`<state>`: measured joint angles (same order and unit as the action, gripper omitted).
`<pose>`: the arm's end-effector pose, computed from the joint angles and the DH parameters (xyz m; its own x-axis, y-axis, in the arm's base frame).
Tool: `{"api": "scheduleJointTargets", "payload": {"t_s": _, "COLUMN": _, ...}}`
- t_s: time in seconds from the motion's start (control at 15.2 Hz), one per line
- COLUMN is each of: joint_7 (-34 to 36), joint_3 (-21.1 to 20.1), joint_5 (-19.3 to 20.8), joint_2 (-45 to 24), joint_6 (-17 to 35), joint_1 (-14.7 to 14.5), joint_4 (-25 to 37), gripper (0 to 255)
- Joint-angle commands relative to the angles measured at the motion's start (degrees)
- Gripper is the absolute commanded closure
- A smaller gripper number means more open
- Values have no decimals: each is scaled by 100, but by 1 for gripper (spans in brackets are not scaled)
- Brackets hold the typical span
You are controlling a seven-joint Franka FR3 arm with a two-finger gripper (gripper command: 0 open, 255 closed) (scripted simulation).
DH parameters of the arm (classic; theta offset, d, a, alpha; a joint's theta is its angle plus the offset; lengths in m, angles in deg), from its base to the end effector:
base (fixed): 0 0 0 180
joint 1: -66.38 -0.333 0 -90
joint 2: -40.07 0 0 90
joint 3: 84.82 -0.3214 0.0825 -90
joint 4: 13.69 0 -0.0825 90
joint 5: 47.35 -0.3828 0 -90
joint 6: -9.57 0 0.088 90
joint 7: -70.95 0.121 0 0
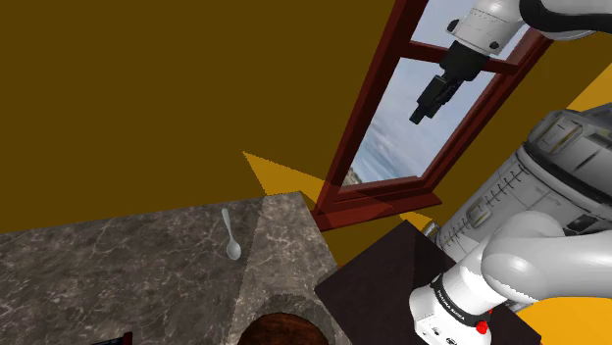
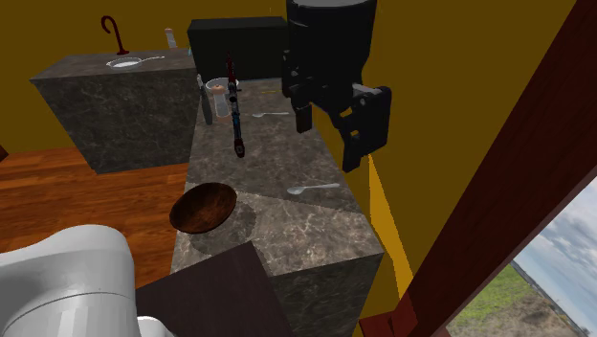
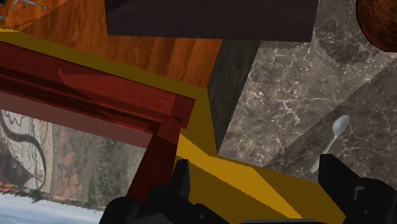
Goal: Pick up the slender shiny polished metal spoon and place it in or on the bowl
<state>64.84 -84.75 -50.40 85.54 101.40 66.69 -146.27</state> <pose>0.3046 0.0041 0.6057 0.9913 0.0983 0.0875 0.1025 -0.9937 -0.0449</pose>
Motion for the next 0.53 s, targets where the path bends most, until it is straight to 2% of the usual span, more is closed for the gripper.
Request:
{"api": "scheduleJointTargets", "payload": {"t_s": 0.0, "joint_7": 0, "joint_3": 0, "joint_5": 0, "joint_2": 0, "joint_6": 0, "joint_1": 0, "joint_4": 0, "gripper": 0}}
{"api": "scheduleJointTargets", "payload": {"t_s": 0.46, "joint_7": 743, "joint_3": -563, "joint_5": -430, "joint_2": -634, "joint_6": 1029, "joint_1": -118, "joint_4": -531, "gripper": 0}}
